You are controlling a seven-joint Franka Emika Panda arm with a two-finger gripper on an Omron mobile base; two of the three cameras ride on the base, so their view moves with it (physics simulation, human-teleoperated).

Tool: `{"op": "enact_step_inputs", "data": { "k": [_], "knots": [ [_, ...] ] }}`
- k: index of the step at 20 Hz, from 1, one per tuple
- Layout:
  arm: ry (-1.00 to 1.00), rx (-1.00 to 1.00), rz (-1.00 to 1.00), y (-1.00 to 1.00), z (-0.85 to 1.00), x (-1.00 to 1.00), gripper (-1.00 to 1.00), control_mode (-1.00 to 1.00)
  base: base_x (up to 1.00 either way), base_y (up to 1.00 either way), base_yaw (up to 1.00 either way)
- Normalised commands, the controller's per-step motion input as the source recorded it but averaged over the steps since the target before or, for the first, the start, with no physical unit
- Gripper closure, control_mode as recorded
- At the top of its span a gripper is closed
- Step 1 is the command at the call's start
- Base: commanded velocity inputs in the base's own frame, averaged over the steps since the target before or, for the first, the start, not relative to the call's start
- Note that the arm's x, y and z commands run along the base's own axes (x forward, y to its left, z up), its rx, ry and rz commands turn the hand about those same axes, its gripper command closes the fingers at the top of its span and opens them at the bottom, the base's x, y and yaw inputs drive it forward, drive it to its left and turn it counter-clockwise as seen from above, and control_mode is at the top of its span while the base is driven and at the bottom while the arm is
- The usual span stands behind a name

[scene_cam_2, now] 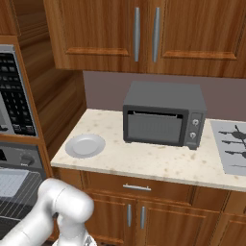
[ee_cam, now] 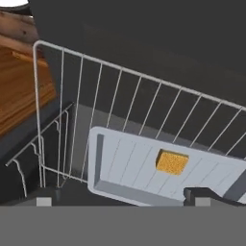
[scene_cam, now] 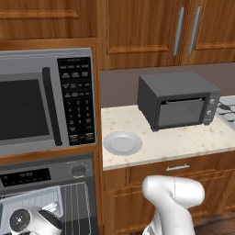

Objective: Take the baked cake out of the oven and place it on the plate for cooling. Then close the oven door.

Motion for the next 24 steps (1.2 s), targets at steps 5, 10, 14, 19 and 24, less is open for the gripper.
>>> {"op": "enact_step_inputs", "data": {
  "k": [5,10,14,19,24],
  "knots": [
    [0.24,0.12,0.07,0.04,0.0,0.03,-1.0,-1.0,0.0,0.0,0.0],
    [0.24,0.11,0.03,0.0,0.01,0.08,-1.0,-1.0,0.0,0.0,0.0],
    [0.17,0.08,0.04,0.05,0.02,0.02,-1.0,-1.0,0.0,0.0,0.0],
    [0.04,0.02,0.02,0.1,0.0,-0.01,-1.0,-1.0,0.0,0.0,0.0],
    [0.0,0.0,0.02,0.1,0.0,0.0,-1.0,-1.0,0.0,0.0,0.0]
  ]
}}
